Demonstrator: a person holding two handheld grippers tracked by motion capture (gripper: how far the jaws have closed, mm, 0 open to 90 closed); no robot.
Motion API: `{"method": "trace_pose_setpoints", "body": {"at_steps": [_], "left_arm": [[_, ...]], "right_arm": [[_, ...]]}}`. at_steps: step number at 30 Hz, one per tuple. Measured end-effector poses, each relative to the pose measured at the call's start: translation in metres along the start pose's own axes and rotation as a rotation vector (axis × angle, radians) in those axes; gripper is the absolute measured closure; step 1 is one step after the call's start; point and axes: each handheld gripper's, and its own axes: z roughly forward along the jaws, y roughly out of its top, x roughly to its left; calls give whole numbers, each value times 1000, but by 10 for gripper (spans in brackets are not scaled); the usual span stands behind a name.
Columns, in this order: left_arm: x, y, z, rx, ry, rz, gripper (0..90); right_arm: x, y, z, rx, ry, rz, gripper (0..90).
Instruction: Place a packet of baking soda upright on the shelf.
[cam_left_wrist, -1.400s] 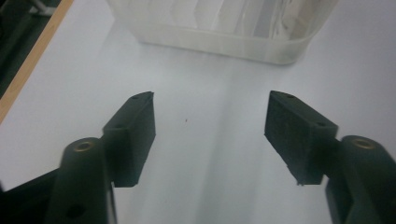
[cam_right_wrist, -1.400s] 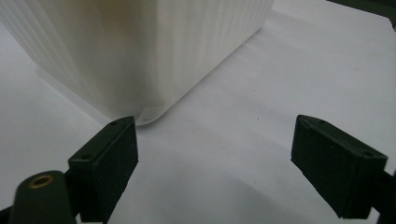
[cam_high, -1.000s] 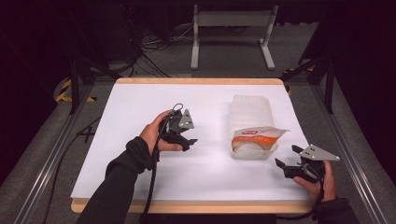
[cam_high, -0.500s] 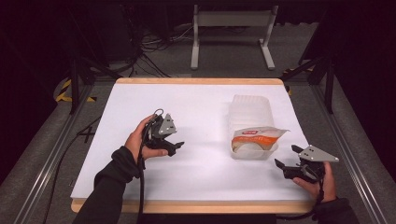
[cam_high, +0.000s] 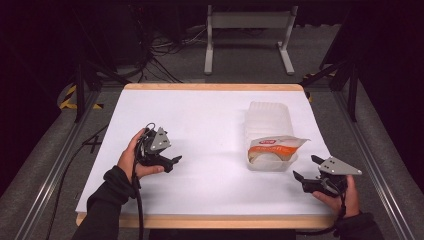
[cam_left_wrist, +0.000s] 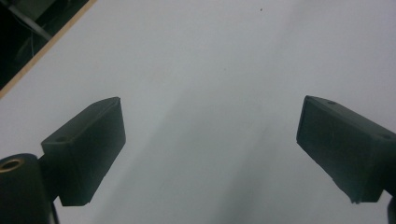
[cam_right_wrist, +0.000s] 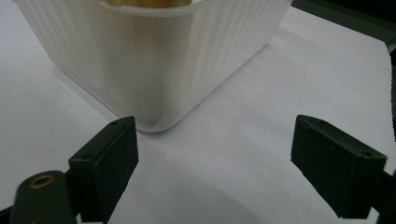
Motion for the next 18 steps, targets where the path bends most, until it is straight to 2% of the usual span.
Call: {"method": "trace_pose_setpoints", "body": {"at_steps": [6,12,18], "left_arm": [[4,-13,-1,-5,6,-15,82],[9,-31,-7,-17,23,-35,83],[13,-42,-15,-20,37,-52,87]], "right_arm": [[2,1,-1,-3,1,-9,156],[4,2,-2,-6,4,-17,156],[4,2,-2,-6,3,-22,156]]}}
